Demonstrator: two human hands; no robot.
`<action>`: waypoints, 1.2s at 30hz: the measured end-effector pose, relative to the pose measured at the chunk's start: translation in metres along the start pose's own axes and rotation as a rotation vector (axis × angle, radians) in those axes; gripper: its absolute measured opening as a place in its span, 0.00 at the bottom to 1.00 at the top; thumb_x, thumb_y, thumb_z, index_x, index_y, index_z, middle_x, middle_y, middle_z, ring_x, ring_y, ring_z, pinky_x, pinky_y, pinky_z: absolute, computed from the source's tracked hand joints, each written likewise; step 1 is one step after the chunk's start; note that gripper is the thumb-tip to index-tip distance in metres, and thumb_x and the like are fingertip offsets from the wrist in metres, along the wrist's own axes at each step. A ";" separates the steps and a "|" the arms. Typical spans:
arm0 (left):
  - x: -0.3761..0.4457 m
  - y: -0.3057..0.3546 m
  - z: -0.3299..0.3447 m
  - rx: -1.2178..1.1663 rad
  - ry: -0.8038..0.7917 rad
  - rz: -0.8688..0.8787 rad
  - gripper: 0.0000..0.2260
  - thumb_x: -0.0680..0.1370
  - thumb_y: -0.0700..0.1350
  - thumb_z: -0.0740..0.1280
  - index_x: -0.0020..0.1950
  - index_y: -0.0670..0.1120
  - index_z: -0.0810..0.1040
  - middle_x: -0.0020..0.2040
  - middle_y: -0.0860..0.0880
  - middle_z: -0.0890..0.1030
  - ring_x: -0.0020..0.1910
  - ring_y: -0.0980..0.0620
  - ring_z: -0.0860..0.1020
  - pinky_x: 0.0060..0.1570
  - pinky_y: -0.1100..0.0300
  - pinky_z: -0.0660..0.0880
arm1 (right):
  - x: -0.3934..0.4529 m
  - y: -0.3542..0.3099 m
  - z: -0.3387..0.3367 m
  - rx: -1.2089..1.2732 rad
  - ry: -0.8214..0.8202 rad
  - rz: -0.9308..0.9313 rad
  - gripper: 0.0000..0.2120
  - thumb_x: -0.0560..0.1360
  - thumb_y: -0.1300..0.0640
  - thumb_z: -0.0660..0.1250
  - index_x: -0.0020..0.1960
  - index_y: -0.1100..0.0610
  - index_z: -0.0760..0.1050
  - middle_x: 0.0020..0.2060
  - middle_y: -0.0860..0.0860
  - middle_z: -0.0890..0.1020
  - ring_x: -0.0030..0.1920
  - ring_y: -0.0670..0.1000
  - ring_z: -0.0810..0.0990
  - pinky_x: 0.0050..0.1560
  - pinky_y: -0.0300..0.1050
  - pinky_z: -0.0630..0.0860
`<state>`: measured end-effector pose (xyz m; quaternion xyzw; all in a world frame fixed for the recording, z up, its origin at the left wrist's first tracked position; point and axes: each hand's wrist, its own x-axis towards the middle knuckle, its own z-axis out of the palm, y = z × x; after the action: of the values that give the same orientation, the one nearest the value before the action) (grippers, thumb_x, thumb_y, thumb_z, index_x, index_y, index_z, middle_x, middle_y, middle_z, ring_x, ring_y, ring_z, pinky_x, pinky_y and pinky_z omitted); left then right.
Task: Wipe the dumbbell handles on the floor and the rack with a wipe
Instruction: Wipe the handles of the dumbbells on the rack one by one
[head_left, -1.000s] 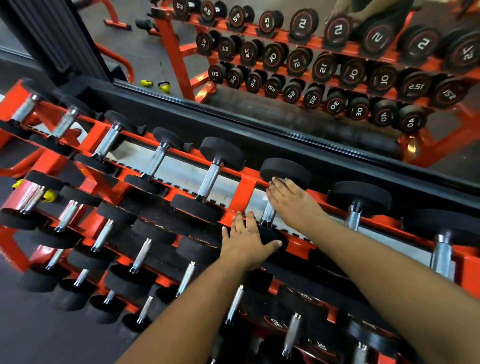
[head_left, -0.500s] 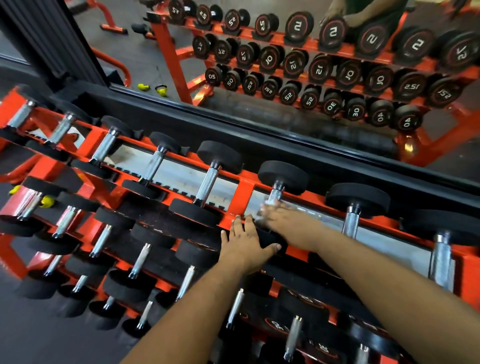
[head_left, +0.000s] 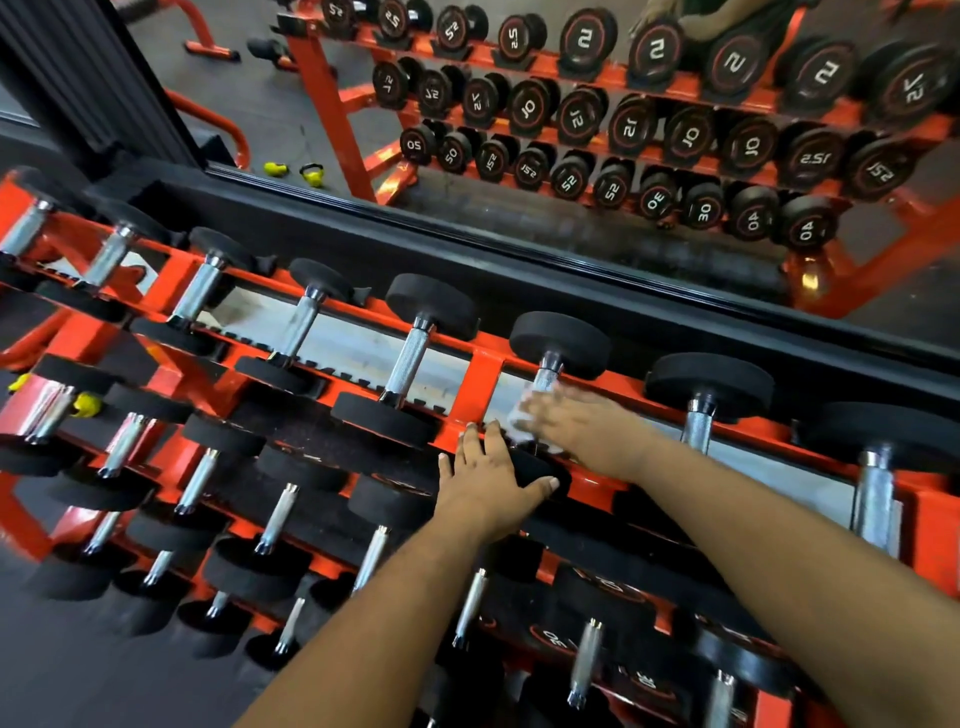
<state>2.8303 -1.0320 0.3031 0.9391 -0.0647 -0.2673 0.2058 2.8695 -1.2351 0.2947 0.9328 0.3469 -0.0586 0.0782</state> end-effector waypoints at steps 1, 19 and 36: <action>0.000 0.001 0.000 -0.006 0.002 -0.002 0.51 0.75 0.73 0.61 0.83 0.46 0.40 0.83 0.40 0.43 0.82 0.43 0.44 0.79 0.40 0.42 | 0.007 0.002 -0.003 -0.098 0.001 0.099 0.30 0.81 0.61 0.56 0.82 0.53 0.53 0.81 0.54 0.55 0.81 0.53 0.50 0.80 0.53 0.43; 0.000 0.000 -0.006 -0.005 -0.024 -0.004 0.50 0.75 0.73 0.61 0.83 0.46 0.40 0.83 0.40 0.43 0.82 0.42 0.44 0.79 0.40 0.42 | 0.005 -0.012 -0.002 0.159 0.063 0.263 0.34 0.80 0.65 0.50 0.83 0.52 0.45 0.82 0.50 0.46 0.80 0.49 0.39 0.81 0.50 0.43; -0.002 -0.002 0.002 -0.074 0.027 -0.015 0.49 0.75 0.71 0.64 0.83 0.50 0.42 0.84 0.45 0.43 0.83 0.46 0.46 0.79 0.40 0.41 | -0.003 -0.040 0.017 0.428 0.183 0.395 0.30 0.81 0.64 0.58 0.80 0.47 0.59 0.80 0.45 0.57 0.79 0.48 0.59 0.74 0.48 0.65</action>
<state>2.8277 -1.0300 0.3015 0.9349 -0.0450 -0.2585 0.2392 2.8405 -1.2104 0.2741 0.9789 0.1442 -0.0299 -0.1417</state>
